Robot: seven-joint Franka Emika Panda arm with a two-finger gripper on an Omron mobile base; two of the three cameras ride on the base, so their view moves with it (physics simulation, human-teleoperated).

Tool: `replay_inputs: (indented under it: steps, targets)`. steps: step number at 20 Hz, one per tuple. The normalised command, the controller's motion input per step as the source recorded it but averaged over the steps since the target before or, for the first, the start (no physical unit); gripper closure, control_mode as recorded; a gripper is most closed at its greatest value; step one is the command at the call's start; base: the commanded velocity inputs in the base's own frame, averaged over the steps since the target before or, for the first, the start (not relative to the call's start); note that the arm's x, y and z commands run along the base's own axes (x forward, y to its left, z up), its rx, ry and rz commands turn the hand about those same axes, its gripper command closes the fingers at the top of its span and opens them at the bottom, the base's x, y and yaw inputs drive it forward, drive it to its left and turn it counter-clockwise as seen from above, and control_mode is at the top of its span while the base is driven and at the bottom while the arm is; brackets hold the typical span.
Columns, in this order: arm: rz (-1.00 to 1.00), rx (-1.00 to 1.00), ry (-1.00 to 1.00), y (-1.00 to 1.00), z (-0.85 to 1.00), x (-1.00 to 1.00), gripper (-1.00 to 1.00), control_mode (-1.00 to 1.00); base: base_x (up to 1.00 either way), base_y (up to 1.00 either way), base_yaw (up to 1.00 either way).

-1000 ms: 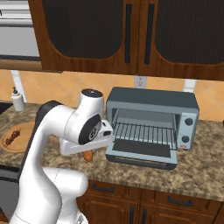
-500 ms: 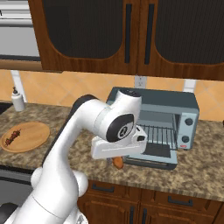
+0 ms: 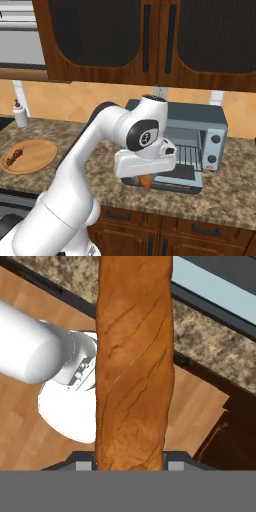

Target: Pick up the kebab skewer and baguette bread, and place them inside the toaster oven. Close the toaster oven door and start by setting the timer.

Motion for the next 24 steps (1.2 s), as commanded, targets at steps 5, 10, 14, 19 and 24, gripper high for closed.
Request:
replay_inputs:
  steps: [5,10,14,19,24]
  targets:
    - [0.03,-0.08,0.00,-0.08,0.00,0.47,1.00,-1.00,0.00,0.00,0.00]
    - [0.15,-0.03,0.00,-0.17,0.00,0.17,1.00,-1.00,0.00,0.00,0.00]
    - [0.15,0.00,0.00,-0.15,0.00,0.52,1.00,-1.00,0.00,0.00,0.00]
    - [0.09,0.00,0.00,-0.20,0.00,0.55,1.00,-1.00,0.00,0.00,0.00]
    - [0.00,0.04,0.01,-0.05,-0.12,0.53,1.00,-1.00,0.00,0.00,0.00]
